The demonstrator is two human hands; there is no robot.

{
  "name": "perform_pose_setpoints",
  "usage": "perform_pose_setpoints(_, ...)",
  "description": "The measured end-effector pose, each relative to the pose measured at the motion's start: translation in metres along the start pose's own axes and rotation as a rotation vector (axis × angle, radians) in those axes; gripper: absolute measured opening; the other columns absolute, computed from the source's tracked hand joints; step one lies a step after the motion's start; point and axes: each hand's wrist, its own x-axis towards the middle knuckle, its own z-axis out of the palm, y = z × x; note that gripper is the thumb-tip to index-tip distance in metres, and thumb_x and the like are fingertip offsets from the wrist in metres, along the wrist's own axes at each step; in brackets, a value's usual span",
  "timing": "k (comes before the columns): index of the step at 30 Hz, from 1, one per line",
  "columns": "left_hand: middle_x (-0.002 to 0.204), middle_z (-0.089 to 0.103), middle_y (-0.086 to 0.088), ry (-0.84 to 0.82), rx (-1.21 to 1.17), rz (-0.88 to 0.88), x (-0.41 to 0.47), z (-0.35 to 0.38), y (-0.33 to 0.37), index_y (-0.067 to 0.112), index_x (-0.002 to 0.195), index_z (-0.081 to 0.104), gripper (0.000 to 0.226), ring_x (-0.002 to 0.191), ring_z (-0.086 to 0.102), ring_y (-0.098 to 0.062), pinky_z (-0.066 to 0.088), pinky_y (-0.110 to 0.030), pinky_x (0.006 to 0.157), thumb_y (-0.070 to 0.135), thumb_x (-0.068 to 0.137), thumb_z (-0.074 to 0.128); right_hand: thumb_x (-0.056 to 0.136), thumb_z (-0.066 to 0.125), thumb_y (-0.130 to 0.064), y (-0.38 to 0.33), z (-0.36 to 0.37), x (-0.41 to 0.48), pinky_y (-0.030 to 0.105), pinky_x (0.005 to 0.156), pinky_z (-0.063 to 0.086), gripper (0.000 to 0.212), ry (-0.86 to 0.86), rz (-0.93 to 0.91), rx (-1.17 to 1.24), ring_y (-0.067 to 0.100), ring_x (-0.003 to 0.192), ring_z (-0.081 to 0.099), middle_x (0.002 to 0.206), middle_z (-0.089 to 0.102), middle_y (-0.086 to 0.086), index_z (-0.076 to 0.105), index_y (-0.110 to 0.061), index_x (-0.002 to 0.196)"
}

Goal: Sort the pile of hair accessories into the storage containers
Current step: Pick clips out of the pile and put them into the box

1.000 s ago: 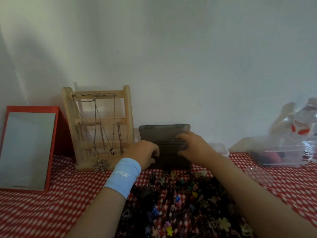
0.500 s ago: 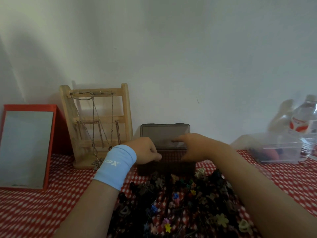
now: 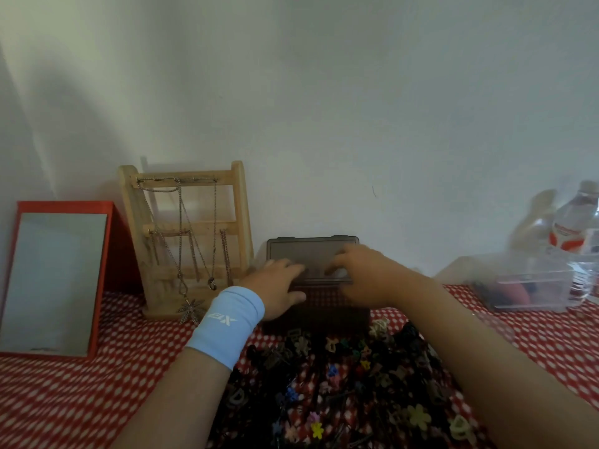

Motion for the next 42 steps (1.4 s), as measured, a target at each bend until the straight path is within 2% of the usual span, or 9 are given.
perform_pose_setpoints(3, 0.119, 0.051, 0.000, 0.173, -0.004, 0.062, -0.014, -0.013, 0.003, 0.025, 0.124, 0.054, 0.030, 0.117, 0.049, -0.023, 0.043, -0.040, 0.099, 0.034, 0.095, 0.056, 0.086, 0.057, -0.012, -0.018, -0.014, -0.007, 0.033, 0.087, 0.052, 0.029, 0.055, -0.067, 0.082, 0.015, 0.101, 0.060, 0.108, 0.062, -0.007, 0.072, -0.030, 0.102)
perform_pose_setpoints(6, 0.096, 0.051, 0.006, 0.097, 0.030, 0.088, -0.033, -0.020, 0.006, 0.028, 0.093, 0.051, 0.011, 0.094, 0.056, -0.019, 0.049, -0.035, 0.081, 0.035, 0.092, 0.059, 0.083, 0.064, -0.015, -0.034, -0.020, -0.014, 0.031, 0.077, 0.058, 0.022, -0.121, -0.097, 0.135, 0.007, 0.081, 0.066, 0.088, 0.069, -0.014, 0.073, -0.034, 0.085)
perform_pose_setpoints(12, 0.087, 0.058, 0.020, -0.205, -0.083, 0.024, -0.066, -0.009, -0.002, 0.031, 0.101, 0.067, 0.026, 0.085, 0.058, -0.003, 0.044, -0.019, 0.069, 0.050, 0.084, 0.068, 0.082, 0.080, -0.022, -0.048, -0.006, -0.019, 0.029, 0.067, 0.063, 0.023, -0.391, -0.105, 0.060, 0.005, 0.057, 0.071, 0.083, 0.072, -0.010, 0.074, -0.024, 0.104)
perform_pose_setpoints(21, 0.101, 0.072, 0.013, -0.195, -0.157, 0.073, -0.067, -0.010, -0.017, 0.029, 0.113, 0.069, 0.025, 0.089, 0.066, -0.004, 0.055, -0.027, 0.086, 0.029, 0.088, 0.068, 0.083, 0.074, -0.023, -0.052, 0.003, -0.018, 0.028, 0.076, 0.060, 0.027, -0.352, -0.118, 0.017, 0.007, 0.082, 0.066, 0.095, 0.063, -0.016, 0.066, -0.031, 0.108)
perform_pose_setpoints(25, 0.091, 0.074, 0.005, -0.200, -0.401, 0.060, -0.071, -0.017, -0.023, 0.019, 0.115, 0.069, 0.021, 0.075, 0.071, -0.005, 0.057, -0.020, 0.072, 0.021, 0.096, 0.059, 0.092, 0.061, -0.036, -0.046, -0.015, -0.021, 0.022, 0.068, 0.049, 0.013, -0.259, -0.060, 0.129, 0.004, 0.077, 0.063, 0.088, 0.067, -0.015, 0.071, -0.028, 0.094)
perform_pose_setpoints(28, 0.091, 0.072, 0.003, -0.119, -0.494, 0.071, -0.069, -0.019, -0.024, 0.015, 0.113, 0.069, 0.019, 0.066, 0.069, -0.001, 0.055, -0.016, 0.065, 0.015, 0.097, 0.057, 0.099, 0.054, -0.045, -0.039, -0.012, -0.016, 0.026, 0.064, 0.048, 0.030, -0.070, -0.027, 0.122, 0.008, 0.066, 0.059, 0.076, 0.066, -0.008, 0.066, -0.028, 0.078)
perform_pose_setpoints(33, 0.093, 0.070, 0.001, 0.148, -0.657, 0.056, -0.060, -0.008, -0.021, 0.017, 0.103, 0.067, 0.016, 0.077, 0.070, -0.007, 0.057, -0.021, 0.068, 0.006, 0.094, 0.059, 0.098, 0.057, -0.040, -0.028, 0.000, -0.010, 0.034, 0.083, 0.056, 0.022, 0.141, 0.042, 0.086, 0.009, 0.086, 0.062, 0.099, 0.070, -0.009, 0.070, -0.026, 0.109)
perform_pose_setpoints(37, 0.093, 0.062, 0.018, 0.414, -0.546, 0.019, -0.050, 0.000, -0.017, 0.028, 0.099, 0.067, 0.019, 0.085, 0.058, 0.002, 0.042, -0.005, 0.066, 0.011, 0.092, 0.062, 0.096, 0.060, -0.041, -0.023, 0.006, -0.008, 0.035, 0.086, 0.055, 0.030, 0.148, 0.042, 0.067, 0.011, 0.096, 0.062, 0.108, 0.070, -0.011, 0.063, -0.035, 0.126)
perform_pose_setpoints(42, 0.113, 0.057, 0.020, 0.246, -0.448, 0.044, -0.042, -0.002, -0.014, 0.030, 0.132, 0.055, 0.042, 0.103, 0.053, -0.002, 0.040, -0.016, 0.089, 0.019, 0.092, 0.064, 0.094, 0.063, -0.036, -0.032, 0.001, -0.010, 0.034, 0.084, 0.054, 0.027, 0.163, -0.011, 0.034, 0.012, 0.097, 0.062, 0.101, 0.067, -0.012, 0.063, -0.034, 0.121)
